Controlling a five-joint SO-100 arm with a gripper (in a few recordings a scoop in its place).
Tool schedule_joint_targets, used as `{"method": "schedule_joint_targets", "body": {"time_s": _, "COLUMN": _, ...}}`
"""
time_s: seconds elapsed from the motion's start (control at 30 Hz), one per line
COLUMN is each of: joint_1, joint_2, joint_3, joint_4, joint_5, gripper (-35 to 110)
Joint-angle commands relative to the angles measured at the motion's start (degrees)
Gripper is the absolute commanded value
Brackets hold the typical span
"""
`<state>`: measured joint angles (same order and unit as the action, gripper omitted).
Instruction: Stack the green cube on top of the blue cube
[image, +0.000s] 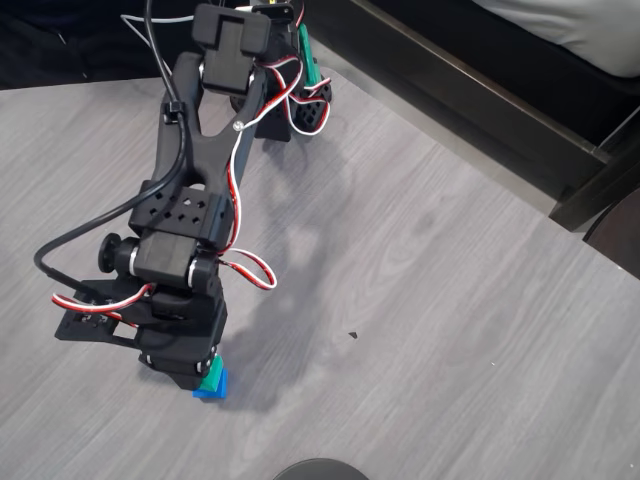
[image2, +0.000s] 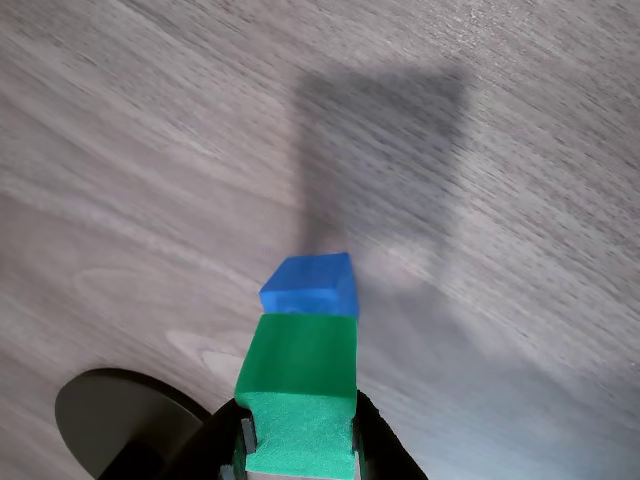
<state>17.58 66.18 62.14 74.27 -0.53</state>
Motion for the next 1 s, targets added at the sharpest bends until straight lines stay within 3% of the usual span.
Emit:
{"method": "schedule_joint_targets", "body": {"time_s": 0.0, "joint_1": 0.0, "joint_2": 0.4, "joint_3": -2.5, "joint_4": -0.8, "joint_5": 0.3, "gripper": 0}}
{"method": "schedule_joint_targets", "body": {"time_s": 0.17, "joint_1": 0.0, "joint_2": 0.4, "joint_3": -2.5, "joint_4": -0.9, "joint_5": 0.4, "gripper": 1}}
{"method": "schedule_joint_targets", "body": {"time_s": 0.27, "joint_1": 0.0, "joint_2": 0.2, "joint_3": -2.6, "joint_4": -1.0, "joint_5": 0.4, "gripper": 11}}
{"method": "schedule_joint_targets", "body": {"time_s": 0.73, "joint_1": 0.0, "joint_2": -0.4, "joint_3": -2.6, "joint_4": -0.6, "joint_5": 0.2, "gripper": 26}}
{"method": "schedule_joint_targets", "body": {"time_s": 0.97, "joint_1": -0.1, "joint_2": -0.1, "joint_3": -2.6, "joint_4": 0.2, "joint_5": 0.3, "gripper": 26}}
